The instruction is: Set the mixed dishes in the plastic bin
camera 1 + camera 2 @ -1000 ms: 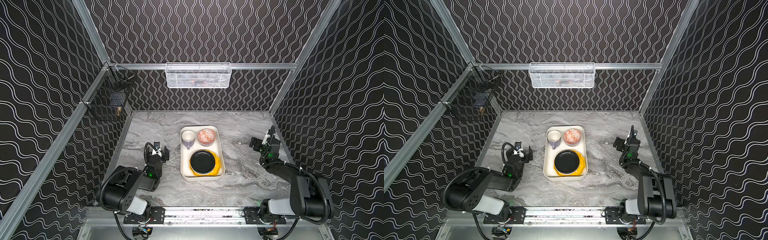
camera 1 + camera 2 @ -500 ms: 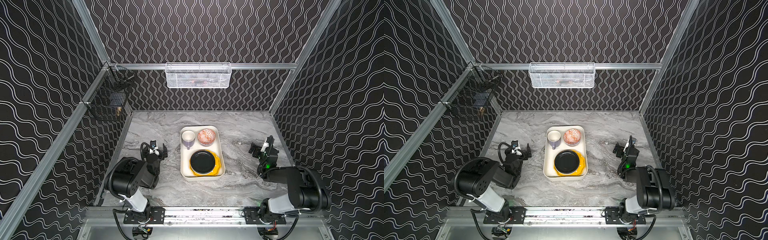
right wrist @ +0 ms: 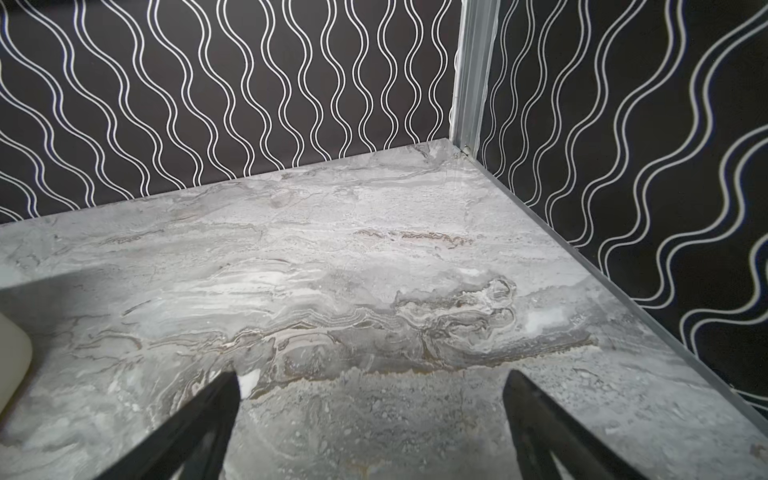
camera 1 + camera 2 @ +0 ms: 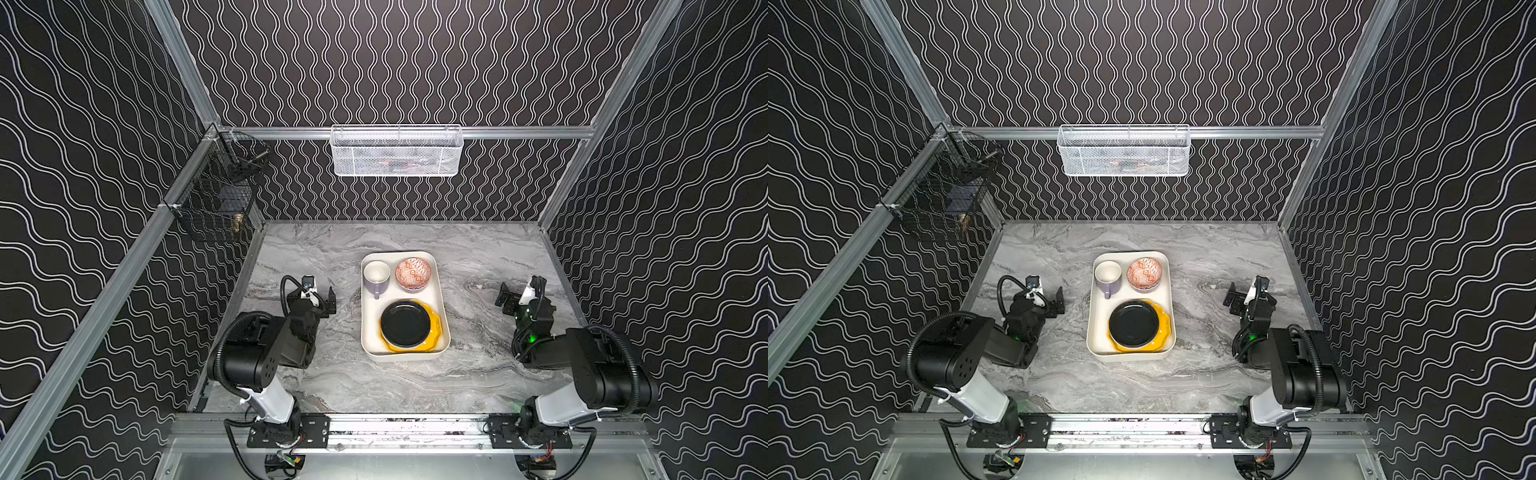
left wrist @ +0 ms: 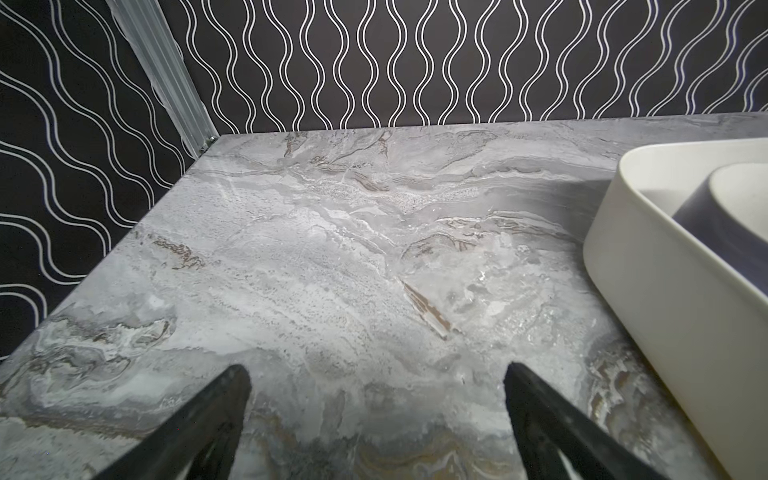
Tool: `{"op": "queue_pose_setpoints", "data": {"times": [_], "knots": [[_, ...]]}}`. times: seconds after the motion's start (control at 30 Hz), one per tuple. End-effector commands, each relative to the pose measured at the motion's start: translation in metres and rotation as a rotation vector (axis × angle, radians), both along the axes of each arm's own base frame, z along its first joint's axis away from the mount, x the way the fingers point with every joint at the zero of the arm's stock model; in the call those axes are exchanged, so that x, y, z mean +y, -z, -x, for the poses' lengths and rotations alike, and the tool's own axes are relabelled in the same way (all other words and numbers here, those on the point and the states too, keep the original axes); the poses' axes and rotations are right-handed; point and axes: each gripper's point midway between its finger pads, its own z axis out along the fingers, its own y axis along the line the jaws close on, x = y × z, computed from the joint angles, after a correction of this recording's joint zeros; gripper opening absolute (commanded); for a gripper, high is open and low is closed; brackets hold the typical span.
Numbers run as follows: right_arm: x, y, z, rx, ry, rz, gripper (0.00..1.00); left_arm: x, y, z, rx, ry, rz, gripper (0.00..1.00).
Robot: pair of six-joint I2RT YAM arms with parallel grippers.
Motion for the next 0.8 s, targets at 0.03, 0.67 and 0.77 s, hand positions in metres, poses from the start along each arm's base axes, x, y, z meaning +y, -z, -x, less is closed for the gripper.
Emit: {"op": "queue_pose_setpoints", "data": {"times": [0.03,0.67,0.77], "knots": [[-0.0029,-0.0152,-0.0023,-0.062,0.016,0.021,1.0,-0.0019,-0.01,-0.0011,-0.042,0.01,0.016,0.99],[-0.0027,-0.0148,-0.0023,-0.061,0.015,0.021,1.0,-0.0023,-0.0093,-0.0012,-0.039,0.007,0.011,0.99],[-0.0029,-0.0148,-0.0023,-0.061,0.016,0.021,1.0,-0.0023,-0.0094,-0.0013,-0.039,0.007,0.011,0.99]]}}
